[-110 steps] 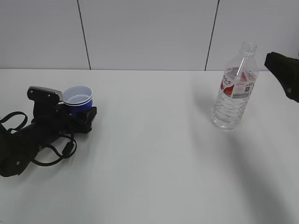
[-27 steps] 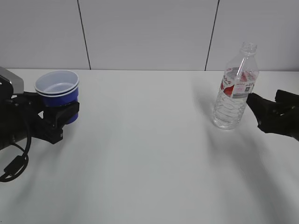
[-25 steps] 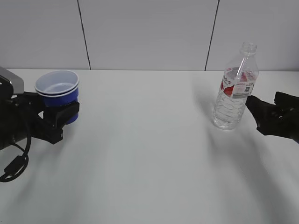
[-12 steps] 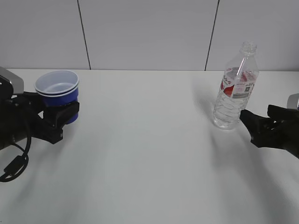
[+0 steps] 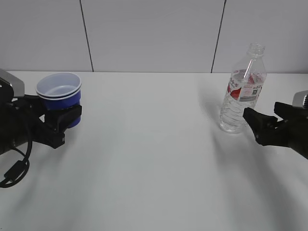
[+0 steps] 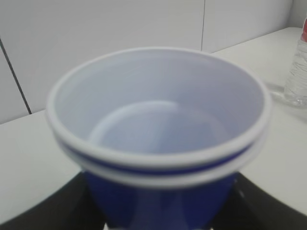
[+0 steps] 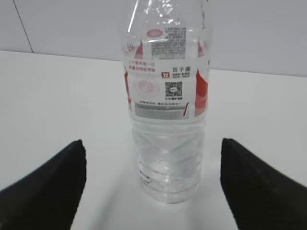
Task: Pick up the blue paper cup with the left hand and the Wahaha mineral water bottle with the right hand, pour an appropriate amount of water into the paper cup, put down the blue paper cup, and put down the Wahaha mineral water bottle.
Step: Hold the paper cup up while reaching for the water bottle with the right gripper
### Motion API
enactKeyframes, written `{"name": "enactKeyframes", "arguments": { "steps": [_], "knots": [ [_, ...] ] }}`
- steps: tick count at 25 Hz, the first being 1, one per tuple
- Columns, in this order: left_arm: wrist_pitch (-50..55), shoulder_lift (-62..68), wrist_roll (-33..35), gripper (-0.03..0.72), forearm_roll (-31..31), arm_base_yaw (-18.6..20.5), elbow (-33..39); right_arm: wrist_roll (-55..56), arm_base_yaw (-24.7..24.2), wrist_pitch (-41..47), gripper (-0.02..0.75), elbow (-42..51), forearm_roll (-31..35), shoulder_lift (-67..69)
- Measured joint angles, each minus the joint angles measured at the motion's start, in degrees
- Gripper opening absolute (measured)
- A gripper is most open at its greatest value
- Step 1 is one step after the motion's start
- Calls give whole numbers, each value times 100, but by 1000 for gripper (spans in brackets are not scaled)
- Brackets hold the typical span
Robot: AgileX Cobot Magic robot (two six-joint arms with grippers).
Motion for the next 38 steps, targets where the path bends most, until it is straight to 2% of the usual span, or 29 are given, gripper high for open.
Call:
{"name": "enactKeyframes", "arguments": {
  "steps": [20,38],
  "knots": [
    [0,0,-8,438,0,0,0,191,0,-12,671,-1312,-145,933],
    [0,0,-8,438,0,0,0,492,0,-2,652,-1782,-391,1311]
  ]
}}
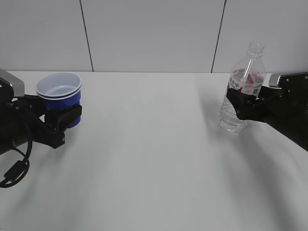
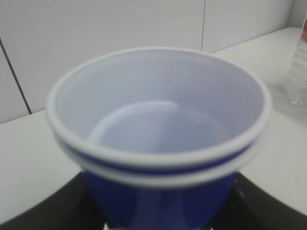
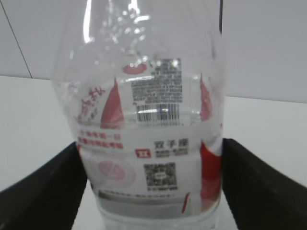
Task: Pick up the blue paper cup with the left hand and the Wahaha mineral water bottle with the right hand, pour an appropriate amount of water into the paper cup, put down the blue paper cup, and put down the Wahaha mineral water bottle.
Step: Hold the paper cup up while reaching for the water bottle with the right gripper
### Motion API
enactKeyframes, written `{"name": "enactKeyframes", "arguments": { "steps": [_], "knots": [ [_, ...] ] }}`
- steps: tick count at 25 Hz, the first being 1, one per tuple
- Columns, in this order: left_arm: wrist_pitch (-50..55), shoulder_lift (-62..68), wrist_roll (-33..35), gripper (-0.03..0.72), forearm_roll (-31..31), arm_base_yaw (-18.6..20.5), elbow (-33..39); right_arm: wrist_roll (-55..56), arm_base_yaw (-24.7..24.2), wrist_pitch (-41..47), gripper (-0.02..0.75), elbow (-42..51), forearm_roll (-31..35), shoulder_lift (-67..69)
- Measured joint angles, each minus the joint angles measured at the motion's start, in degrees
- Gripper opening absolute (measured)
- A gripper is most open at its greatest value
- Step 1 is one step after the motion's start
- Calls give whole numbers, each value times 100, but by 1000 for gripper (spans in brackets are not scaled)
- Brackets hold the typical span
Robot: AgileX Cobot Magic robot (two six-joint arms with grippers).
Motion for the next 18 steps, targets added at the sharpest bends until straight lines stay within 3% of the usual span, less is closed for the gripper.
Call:
{"name": "enactKeyframes", "arguments": {
  "steps": [18],
  "knots": [
    [-32,0,0,438,0,0,0,169,0,-34,629,-384,-171,402]
  ]
}}
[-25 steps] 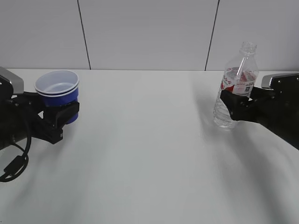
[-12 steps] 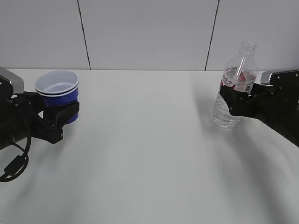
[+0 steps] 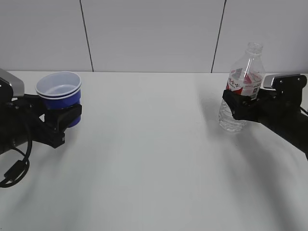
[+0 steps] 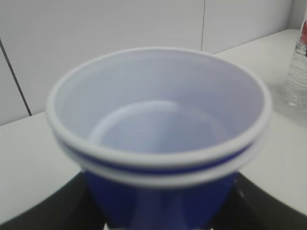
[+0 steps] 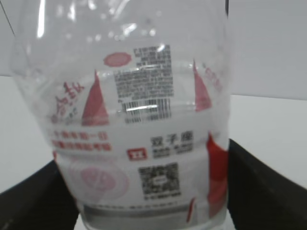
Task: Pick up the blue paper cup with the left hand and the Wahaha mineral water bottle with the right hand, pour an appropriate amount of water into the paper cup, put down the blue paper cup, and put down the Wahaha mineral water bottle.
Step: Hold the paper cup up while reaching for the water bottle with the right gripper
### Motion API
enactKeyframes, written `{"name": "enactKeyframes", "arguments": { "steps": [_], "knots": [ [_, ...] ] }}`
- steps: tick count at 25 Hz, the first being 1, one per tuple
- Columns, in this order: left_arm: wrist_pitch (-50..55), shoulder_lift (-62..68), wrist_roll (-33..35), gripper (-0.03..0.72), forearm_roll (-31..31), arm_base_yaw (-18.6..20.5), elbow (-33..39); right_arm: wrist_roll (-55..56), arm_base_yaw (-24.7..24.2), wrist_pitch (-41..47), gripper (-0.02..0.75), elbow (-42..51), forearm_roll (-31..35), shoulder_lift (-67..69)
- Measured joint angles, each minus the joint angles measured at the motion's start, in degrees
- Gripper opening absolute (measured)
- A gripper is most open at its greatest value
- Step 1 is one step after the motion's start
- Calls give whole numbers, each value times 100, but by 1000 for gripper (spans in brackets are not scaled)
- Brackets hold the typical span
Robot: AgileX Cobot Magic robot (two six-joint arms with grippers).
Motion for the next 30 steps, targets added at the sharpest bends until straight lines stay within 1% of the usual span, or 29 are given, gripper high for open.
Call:
{"name": "enactKeyframes", "arguments": {
  "steps": [25,27,30],
  "knots": [
    [0,0,0,438,0,0,0,33,0,-94,596,-345,-41,368],
    [0,0,0,438,0,0,0,33,0,-94,575,-345,-41,368],
    [0,0,0,438,0,0,0,33,0,-94,508,-345,-41,368]
  ]
}}
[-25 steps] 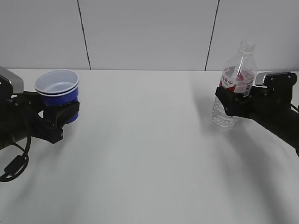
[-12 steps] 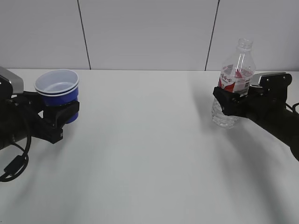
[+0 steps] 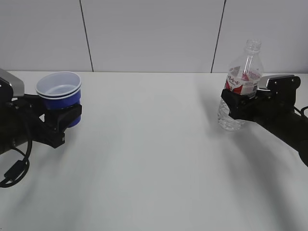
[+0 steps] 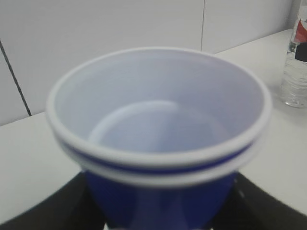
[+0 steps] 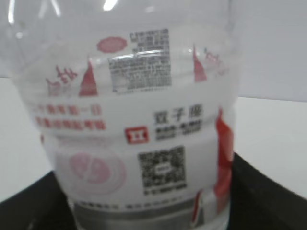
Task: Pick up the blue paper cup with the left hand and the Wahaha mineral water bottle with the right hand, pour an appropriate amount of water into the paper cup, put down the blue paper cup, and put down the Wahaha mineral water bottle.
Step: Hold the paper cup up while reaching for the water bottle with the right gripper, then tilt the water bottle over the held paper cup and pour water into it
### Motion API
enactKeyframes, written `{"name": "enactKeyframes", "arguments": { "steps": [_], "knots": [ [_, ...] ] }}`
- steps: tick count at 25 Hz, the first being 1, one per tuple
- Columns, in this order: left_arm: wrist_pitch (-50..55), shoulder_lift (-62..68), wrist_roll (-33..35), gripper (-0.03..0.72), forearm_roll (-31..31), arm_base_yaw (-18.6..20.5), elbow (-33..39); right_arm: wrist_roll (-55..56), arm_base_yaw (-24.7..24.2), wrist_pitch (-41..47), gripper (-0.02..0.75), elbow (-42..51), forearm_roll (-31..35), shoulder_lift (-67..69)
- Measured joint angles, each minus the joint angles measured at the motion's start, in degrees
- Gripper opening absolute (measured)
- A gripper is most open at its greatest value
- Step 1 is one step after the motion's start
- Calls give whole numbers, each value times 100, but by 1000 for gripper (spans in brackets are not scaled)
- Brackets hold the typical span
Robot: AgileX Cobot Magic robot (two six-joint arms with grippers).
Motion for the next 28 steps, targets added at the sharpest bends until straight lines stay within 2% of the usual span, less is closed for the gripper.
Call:
{"name": "enactKeyframes", "arguments": {
  "steps": [3,7,16,21,25,28],
  "knots": [
    [0,0,0,438,0,0,0,0,0,-9,441,0,-21,3],
    [0,0,0,438,0,0,0,255,0,-9,391,0,-21,3],
    [-187,310,0,438,93,0,-48,674,0,12,386,-10,-200,-38],
    [-580,1232,-85,438,872,0,-468,675,0,401,385,15,-552,-465],
    [-647,1629,-690,438,1586,0,-818,397,0,576,385,25,-599,-1050],
    [-656,1655,-891,438,2065,-14,-1013,234,0,801,385,25,-672,-1418]
  ]
}}
